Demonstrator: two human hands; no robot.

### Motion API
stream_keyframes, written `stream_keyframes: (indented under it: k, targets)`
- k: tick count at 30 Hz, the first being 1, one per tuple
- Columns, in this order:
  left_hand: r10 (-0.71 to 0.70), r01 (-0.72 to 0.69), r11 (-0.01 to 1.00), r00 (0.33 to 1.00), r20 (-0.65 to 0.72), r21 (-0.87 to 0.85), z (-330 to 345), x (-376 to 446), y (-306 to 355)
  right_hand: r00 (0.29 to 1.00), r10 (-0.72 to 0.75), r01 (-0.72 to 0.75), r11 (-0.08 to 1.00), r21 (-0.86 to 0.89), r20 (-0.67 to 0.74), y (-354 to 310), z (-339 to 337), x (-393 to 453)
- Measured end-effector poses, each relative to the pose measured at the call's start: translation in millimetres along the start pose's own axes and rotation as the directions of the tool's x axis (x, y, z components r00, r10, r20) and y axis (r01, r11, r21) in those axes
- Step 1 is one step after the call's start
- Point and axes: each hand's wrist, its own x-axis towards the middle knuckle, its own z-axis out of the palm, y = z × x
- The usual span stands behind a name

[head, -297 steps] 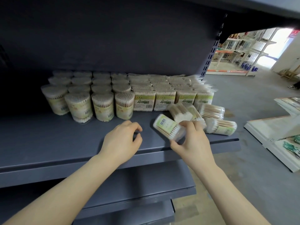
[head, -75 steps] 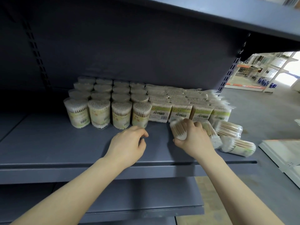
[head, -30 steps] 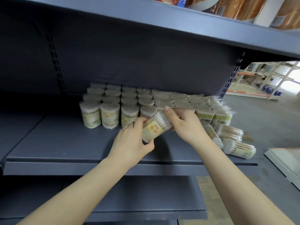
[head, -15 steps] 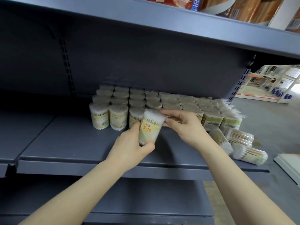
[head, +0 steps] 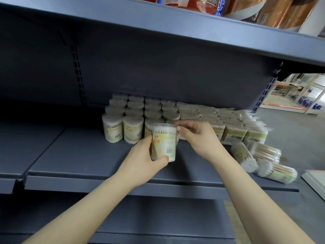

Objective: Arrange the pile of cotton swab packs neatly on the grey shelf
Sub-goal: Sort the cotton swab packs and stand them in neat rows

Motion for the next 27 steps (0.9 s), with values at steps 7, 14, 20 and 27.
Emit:
stream_keyframes:
  k: [7,14,20,27]
  targets:
    - [-0.027,0.024,0.997,0.998,-0.049,-0.073,-2.7,-0.9,-1.8,0.998,0.055,-0.055,0.998,0.007,-0.021,5.5,8.1,5.7]
    - [-0.052,0.047,0.995,0.997,-0.051,-0.089,-4.9,0.2,-6.1,0.998,0.051,-0.051,0.999,-0.016,-0.022,4.7,11.7,9.1]
    - [-0.054,0.046,0.996,0.992,-0.112,-0.072,-7.2,5.7,-9.9,1.000,-0.023,0.023,0.999,-0.031,0.008,-5.9,11.8,6.0]
    - [0.008,-0.010,1.000,0.992,-0.128,-0.015,-17.4,3.5,-15.9,0.995,-0.081,0.086,0.993,-0.086,0.064,-16.3,22.7,6.8]
